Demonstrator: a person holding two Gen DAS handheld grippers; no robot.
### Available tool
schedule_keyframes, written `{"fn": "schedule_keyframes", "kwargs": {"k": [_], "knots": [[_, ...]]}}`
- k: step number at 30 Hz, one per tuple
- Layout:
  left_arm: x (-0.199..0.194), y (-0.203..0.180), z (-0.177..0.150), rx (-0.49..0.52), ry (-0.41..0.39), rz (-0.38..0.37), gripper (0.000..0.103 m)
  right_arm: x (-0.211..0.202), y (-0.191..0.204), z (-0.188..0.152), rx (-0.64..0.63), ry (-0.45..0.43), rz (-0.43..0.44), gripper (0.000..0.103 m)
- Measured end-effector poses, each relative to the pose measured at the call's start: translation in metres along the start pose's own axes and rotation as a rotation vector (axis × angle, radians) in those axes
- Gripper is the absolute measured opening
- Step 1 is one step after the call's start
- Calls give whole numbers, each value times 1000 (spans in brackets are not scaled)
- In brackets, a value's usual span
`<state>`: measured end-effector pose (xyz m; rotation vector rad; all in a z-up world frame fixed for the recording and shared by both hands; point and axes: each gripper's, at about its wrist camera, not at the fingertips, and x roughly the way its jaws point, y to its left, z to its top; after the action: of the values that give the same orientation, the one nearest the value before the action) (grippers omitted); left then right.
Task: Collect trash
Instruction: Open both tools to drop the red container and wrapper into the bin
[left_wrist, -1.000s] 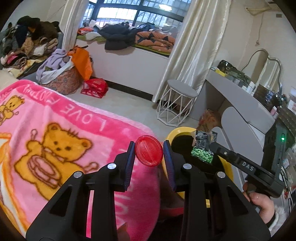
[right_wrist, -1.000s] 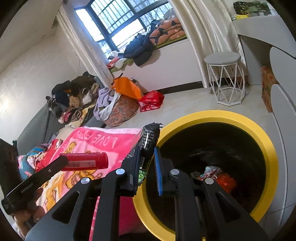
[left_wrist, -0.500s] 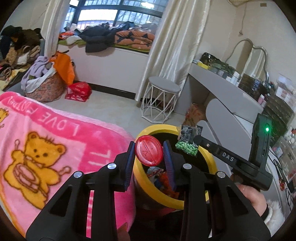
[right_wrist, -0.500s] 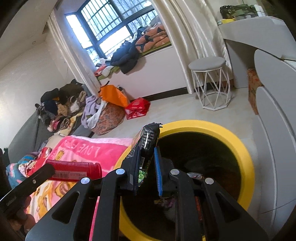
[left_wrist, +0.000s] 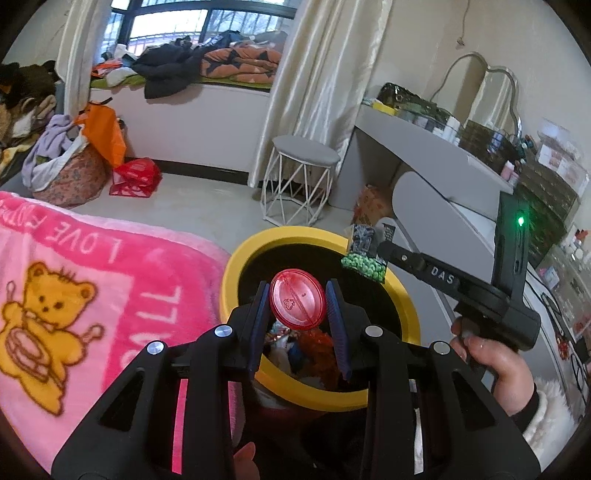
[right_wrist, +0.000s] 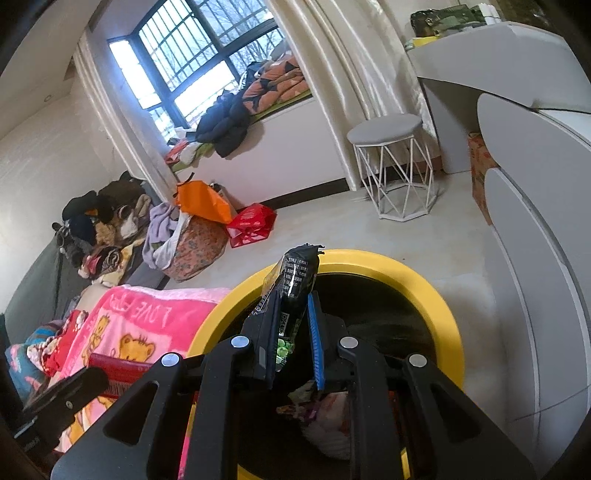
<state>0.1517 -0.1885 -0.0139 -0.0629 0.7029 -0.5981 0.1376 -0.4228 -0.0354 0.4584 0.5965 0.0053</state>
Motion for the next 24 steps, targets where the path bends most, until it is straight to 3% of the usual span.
{"fn": "schedule_keyframes", "kwargs": {"k": [13,24], "knots": [[25,-13,-13,19,64,-32,25,14,-15,-5,26,67,-49,15],[51,-7,-25,-28,144,-55,25,27,-19,-12,39,132,-57,17]]}}
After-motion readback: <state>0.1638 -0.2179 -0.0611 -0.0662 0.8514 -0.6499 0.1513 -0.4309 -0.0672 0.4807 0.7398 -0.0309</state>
